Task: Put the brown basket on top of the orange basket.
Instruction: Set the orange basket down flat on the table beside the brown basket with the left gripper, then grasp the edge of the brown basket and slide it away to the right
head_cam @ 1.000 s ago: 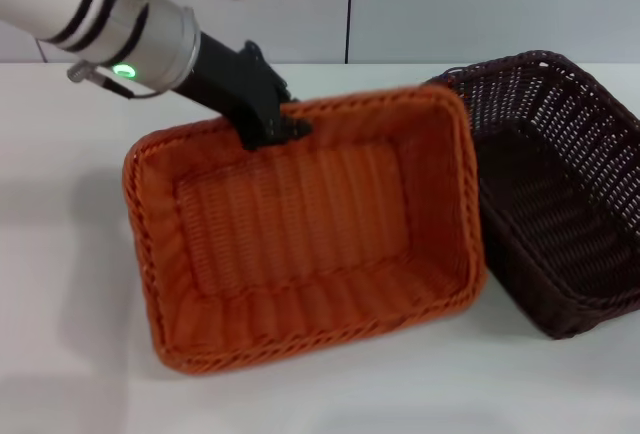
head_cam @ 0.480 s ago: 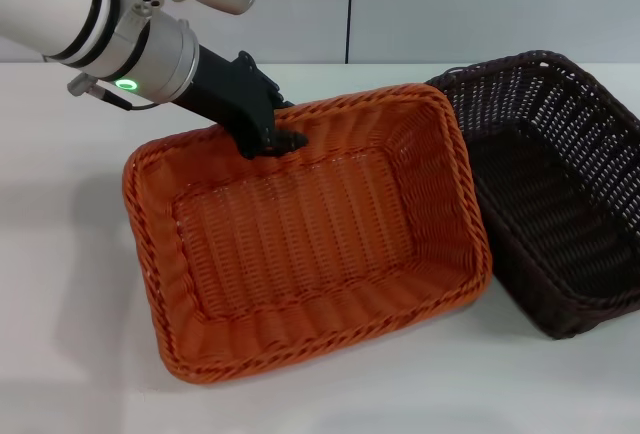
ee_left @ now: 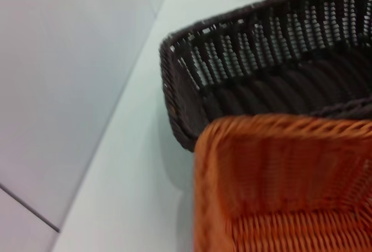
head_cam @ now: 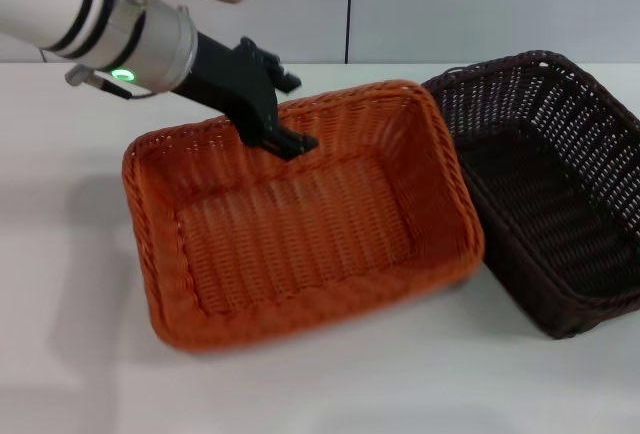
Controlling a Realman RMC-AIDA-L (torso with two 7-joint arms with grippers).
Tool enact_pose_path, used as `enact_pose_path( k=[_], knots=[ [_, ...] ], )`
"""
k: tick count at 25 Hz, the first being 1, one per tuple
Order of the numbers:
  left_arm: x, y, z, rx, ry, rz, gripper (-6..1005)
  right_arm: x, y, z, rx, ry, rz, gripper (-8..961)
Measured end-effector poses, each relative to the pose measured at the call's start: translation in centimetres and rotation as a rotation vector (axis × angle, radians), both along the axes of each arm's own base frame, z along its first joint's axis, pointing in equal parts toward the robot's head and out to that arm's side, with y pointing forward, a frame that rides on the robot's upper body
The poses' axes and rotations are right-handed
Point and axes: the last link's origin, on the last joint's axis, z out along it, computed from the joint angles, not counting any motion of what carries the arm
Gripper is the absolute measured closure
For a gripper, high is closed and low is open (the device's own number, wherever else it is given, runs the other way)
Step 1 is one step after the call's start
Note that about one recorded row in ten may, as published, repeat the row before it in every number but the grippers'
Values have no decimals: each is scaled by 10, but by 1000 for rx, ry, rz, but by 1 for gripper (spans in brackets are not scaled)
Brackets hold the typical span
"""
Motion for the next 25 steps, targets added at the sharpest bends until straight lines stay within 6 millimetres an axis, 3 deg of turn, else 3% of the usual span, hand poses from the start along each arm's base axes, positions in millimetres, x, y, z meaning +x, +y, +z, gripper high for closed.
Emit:
enact_pose_path(
  k=[4, 9, 16, 21, 22, 24, 25],
  knots=[
    [8, -4, 15, 47, -54, -42, 235, -1, 1, 1, 2, -1, 2, 282],
    [9, -6, 20, 81, -114, -60, 139, -2, 3, 4, 7, -8, 7, 282],
    [-1, -11, 25, 176, -329, -91, 144, -8, 17, 19, -57, -20, 50, 281],
    [-7, -15, 22, 212, -390, -104, 145, -7, 41, 52, -231, 28, 66, 280],
    [-7, -19, 19, 220, -422, -120, 145, -12, 51, 73, -301, 22, 89, 281],
    [-8, -20, 17, 219, -436, -129, 146, -15, 55, 80, -332, 20, 96, 281],
    [-9, -21, 15, 221, -457, -135, 146, -27, 70, 101, -437, 6, 114, 281]
  ],
)
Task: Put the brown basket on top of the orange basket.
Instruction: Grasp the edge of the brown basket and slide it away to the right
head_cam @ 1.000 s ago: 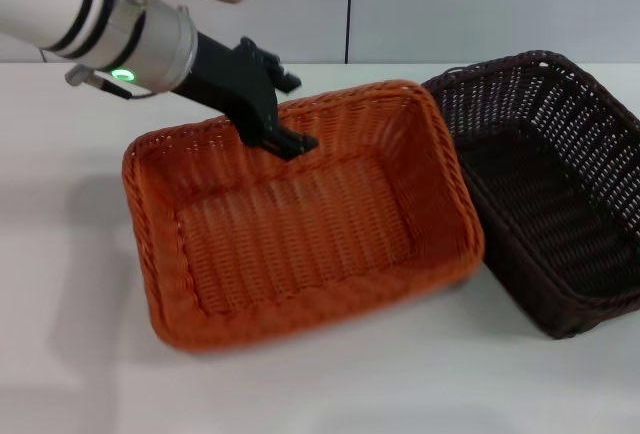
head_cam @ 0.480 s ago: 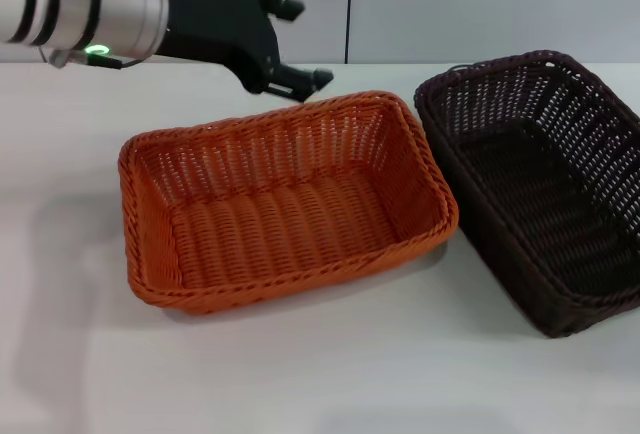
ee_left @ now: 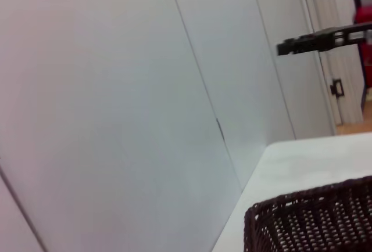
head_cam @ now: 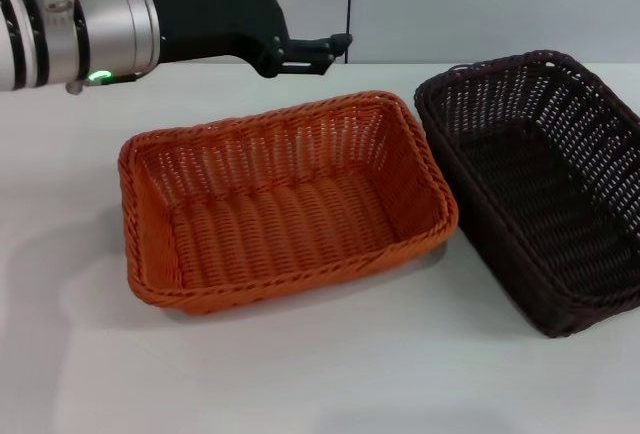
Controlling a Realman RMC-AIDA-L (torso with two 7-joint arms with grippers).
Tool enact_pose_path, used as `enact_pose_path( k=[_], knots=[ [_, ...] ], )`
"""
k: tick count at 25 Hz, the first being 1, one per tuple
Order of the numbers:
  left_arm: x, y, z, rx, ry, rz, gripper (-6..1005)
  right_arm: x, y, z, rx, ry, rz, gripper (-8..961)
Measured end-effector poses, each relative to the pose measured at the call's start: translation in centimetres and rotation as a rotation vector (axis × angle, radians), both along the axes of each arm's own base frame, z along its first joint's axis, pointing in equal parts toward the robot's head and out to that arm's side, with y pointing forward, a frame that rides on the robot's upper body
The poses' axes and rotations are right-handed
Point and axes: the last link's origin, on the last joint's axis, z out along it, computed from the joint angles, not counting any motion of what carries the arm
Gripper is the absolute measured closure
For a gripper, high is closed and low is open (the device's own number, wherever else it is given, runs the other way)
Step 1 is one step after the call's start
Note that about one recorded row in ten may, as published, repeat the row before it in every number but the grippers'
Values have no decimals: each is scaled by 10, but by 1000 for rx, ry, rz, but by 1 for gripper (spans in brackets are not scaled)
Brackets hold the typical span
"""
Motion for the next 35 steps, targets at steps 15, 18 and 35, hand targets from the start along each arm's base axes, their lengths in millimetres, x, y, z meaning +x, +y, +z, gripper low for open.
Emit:
enact_pose_path(
  k=[15, 18, 35],
  knots=[
    [-6, 1, -2, 22, -89, -5, 148, -113, 0, -6, -901, -603, 221, 281],
    [-6, 2, 1, 33, -103, -5, 149, -114, -4, -12, -947, -675, 189, 281],
    [-4, 14, 5, 100, -235, 6, 152, -91, -28, -102, -1329, -863, 162, 282]
  ],
)
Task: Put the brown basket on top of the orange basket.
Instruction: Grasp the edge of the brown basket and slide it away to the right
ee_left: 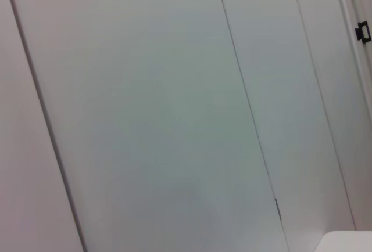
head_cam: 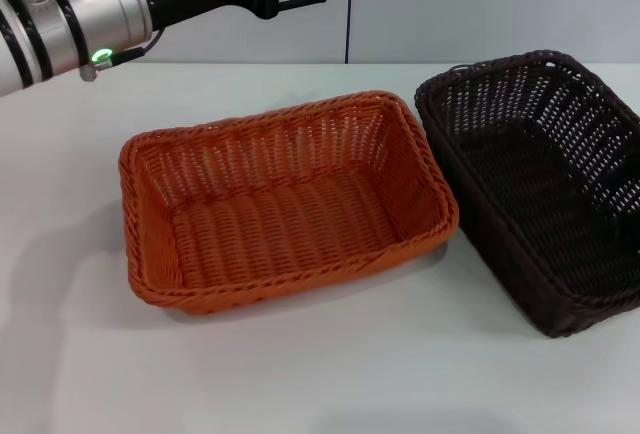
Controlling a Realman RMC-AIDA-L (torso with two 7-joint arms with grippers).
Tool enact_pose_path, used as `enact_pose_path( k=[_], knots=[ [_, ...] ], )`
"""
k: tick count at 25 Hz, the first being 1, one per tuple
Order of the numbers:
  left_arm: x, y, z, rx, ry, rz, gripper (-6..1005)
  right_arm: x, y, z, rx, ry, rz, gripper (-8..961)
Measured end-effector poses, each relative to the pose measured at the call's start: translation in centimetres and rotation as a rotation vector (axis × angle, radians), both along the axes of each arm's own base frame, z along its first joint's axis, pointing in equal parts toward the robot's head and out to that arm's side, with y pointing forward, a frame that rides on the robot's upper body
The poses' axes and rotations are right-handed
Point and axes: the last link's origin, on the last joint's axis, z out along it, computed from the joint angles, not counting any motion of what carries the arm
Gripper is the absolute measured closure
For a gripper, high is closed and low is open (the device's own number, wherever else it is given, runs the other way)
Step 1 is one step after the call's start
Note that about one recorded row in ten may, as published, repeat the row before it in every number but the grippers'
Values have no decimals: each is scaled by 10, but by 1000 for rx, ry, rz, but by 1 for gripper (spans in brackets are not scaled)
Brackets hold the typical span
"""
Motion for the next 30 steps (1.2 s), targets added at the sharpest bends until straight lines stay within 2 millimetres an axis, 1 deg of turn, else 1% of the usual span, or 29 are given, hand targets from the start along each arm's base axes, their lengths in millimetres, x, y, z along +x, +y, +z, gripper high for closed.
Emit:
enact_pose_path(
  k=[1, 2, 3, 4, 5, 6, 7, 10, 11, 12, 14, 15, 16, 17, 18, 20, 21, 22, 24, 25, 30],
  knots=[
    [0, 0, 0, 0, 0, 0, 152, 0, 0, 0, 0, 0, 0, 282],
    [1, 0, 0, -1, -2, -2, 152, 0, -1, -5, -25, -4, 5, 282],
    [1, 0, 0, -1, -2, -2, 152, -1, -4, -17, -87, -7, 11, 282],
    [3, 1, 0, -2, -11, -6, 152, -1, -4, -17, -87, -7, 11, 282],
    [4, 1, 0, -2, -14, -7, 152, -2, -7, -27, -142, -6, 18, 282],
    [4, 1, 0, -2, -14, -7, 152, -2, -7, -27, -142, -6, 18, 282],
    [5, 1, 0, -2, -18, -8, 152, -3, -9, -32, -170, -4, 25, 281],
    [6, 1, 1, -2, -23, -9, 152, -12, -17, -47, -266, 2, 54, 281],
    [6, 1, 1, -2, -23, -9, 152, -12, -17, -47, -266, 2, 54, 281],
    [6, 1, 1, -2, -26, -9, 152, -17, -21, -53, -309, -1, 68, 281],
    [6, 1, 1, -3, -27, -8, 152, -20, -23, -56, -331, -4, 76, 280],
    [5, 1, 1, -1, -28, -5, 152, -26, -27, -62, -374, -9, 90, 280],
    [5, 2, 1, 2, -29, -3, 152, -26, -27, -62, -374, -9, 90, 280],
    [4, 2, 2, 7, -30, 1, 152, -31, -30, -69, -418, -7, 108, 280],
    [4, 3, 2, 10, -30, 5, 152, -31, -30, -69, -418, -7, 108, 280],
    [3, 5, 4, 23, -30, 16, 152, -40, -36, -79, -491, 14, 133, 280],
    [2, 5, 4, 25, -30, 18, 152, -40, -36, -79, -491, 14, 133, 281],
    [2, 5, 4, 27, -30, 20, 152, -46, -40, -85, -530, 28, 144, 281],
    [2, 5, 4, 29, -30, 22, 152, -48, -42, -87, -548, 33, 148, 281],
    [1, 6, 5, 34, -27, 22, 152, -53, -46, -93, -587, 40, 164, 281],
    [0, 6, 7, 43, -28, 23, 152, -56, -50, -98, -624, 43, 177, 282]
  ],
)
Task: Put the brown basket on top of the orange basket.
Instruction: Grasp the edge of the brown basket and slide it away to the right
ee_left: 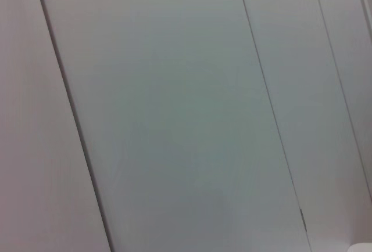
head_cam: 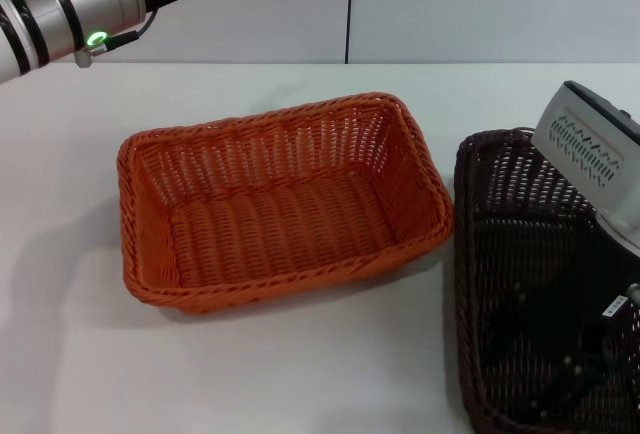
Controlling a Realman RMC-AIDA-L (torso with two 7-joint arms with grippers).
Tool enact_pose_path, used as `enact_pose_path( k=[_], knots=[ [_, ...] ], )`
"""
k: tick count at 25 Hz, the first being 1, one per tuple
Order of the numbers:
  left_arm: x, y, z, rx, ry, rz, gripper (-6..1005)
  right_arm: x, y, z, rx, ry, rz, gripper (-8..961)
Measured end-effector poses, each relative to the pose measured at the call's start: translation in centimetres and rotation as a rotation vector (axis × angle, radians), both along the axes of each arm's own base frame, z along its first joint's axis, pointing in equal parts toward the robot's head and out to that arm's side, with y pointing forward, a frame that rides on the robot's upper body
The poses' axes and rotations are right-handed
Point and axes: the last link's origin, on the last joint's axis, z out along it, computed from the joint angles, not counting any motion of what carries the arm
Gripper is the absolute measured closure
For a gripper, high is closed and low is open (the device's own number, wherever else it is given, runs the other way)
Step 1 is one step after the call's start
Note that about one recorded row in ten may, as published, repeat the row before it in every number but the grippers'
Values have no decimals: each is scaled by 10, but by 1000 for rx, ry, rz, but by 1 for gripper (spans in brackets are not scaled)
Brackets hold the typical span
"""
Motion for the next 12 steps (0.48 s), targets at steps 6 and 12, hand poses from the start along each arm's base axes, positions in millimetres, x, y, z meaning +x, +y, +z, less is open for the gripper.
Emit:
enact_pose_path(
  k=[6, 12],
  knots=[
    [0, 0, 1, 5, 3, -1, 152, 2, 5, 9, 39, 10, -16, 283],
    [1, 3, 2, 13, 4, -4, 153, 6, 33, 53, 252, 48, -37, 284]
  ],
)
